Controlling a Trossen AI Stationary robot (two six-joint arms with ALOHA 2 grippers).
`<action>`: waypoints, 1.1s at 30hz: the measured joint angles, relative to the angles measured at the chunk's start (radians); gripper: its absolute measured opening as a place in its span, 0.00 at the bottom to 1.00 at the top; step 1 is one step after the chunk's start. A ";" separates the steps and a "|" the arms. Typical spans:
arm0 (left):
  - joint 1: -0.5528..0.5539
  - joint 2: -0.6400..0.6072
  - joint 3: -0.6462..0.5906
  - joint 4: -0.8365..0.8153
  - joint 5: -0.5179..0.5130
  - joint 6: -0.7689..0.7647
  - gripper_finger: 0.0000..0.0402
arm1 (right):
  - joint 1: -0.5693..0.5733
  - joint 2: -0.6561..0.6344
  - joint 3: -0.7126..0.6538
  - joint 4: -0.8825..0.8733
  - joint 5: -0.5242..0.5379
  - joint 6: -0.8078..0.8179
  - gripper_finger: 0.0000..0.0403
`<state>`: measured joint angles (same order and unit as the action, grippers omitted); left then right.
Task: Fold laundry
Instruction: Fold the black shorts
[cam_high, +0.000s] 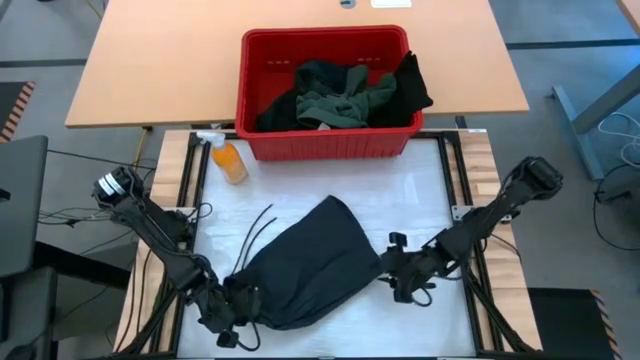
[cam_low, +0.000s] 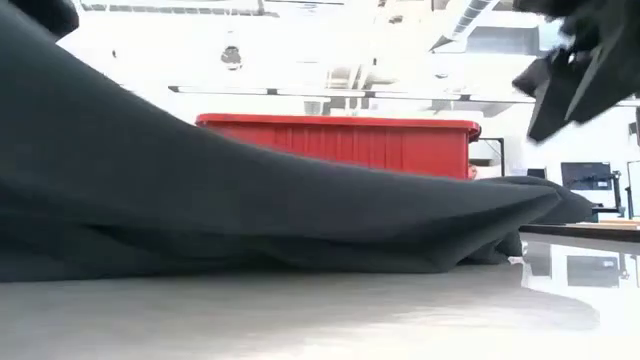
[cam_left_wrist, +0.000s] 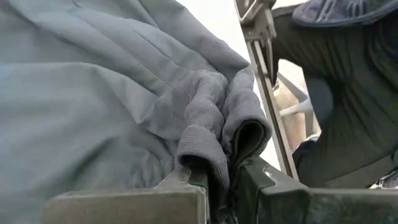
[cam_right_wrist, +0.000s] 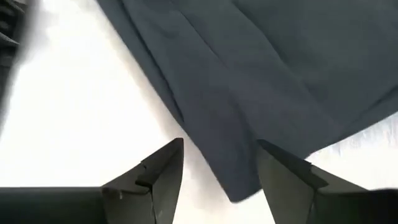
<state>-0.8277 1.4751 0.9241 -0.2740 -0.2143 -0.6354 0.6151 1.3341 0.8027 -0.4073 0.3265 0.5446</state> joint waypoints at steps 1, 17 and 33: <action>-0.005 0.008 0.000 0.002 0.001 -0.004 0.04 | 0.002 -0.020 0.007 -0.017 -0.011 0.000 0.56; -0.025 0.141 0.000 -0.004 0.158 -0.059 0.06 | -0.160 0.265 -0.031 0.815 0.118 -0.341 0.52; -0.006 0.161 0.001 -0.173 0.054 -0.036 0.05 | -0.250 0.662 0.070 0.771 -0.066 -0.415 0.46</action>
<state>-0.8336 1.6363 0.9247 -0.4473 -0.1603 -0.6709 0.3656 1.9956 0.8722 0.3634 0.2601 0.1293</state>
